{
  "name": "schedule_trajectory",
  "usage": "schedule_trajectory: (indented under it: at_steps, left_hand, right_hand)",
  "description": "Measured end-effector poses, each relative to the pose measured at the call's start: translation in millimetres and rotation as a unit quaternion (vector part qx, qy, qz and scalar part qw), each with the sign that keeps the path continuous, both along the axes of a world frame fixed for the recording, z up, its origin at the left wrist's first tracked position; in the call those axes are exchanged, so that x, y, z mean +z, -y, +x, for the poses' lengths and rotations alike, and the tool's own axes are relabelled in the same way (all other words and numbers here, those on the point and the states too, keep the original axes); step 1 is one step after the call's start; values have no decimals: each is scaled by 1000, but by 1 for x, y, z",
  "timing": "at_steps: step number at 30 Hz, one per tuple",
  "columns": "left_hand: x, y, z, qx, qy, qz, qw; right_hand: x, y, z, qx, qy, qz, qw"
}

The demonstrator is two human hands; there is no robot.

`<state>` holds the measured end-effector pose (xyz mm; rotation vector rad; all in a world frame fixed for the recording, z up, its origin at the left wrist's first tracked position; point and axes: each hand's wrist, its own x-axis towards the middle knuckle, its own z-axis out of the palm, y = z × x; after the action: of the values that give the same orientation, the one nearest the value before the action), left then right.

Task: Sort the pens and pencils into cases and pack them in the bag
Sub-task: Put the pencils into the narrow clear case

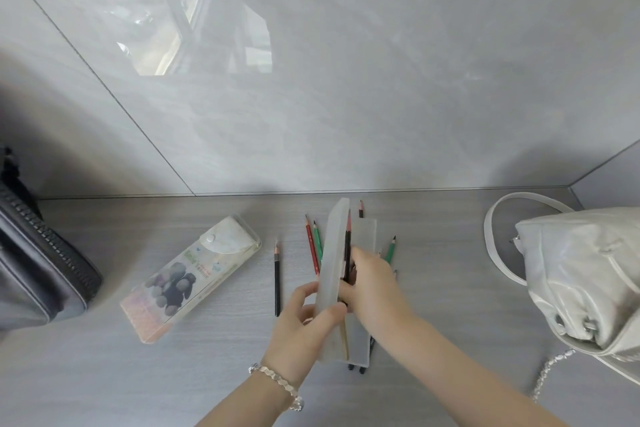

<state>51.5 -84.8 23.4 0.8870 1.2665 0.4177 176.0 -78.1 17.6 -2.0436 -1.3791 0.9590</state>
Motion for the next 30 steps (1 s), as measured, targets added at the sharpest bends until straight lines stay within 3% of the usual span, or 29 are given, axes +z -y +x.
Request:
schedule_trajectory:
  at_steps: [8, 12, 14, 16, 18, 30]
  left_hand:
    - [7, -3, 8, 73, 6, -2, 997]
    - [9, -9, 4, 102, -16, 13, 995]
    - [9, -12, 0, 102, -30, 12, 994]
    - [12, -14, -3, 102, -47, 6, 994]
    - [13, -14, -5, 108, -56, -3, 993]
    - [5, -6, -11, 77, -88, -39, 992]
  right_hand:
    - [19, 13, -12, 63, 103, -11, 993]
    - [14, 17, 3, -48, 75, 48, 995]
    - [-4, 14, 22, -116, 94, -33, 988]
    - [-28, 11, 38, -125, 126, -181, 967]
    - [-47, 10, 44, -119, 135, -247, 952]
    - [-76, -21, 43, -133, 112, -218, 960]
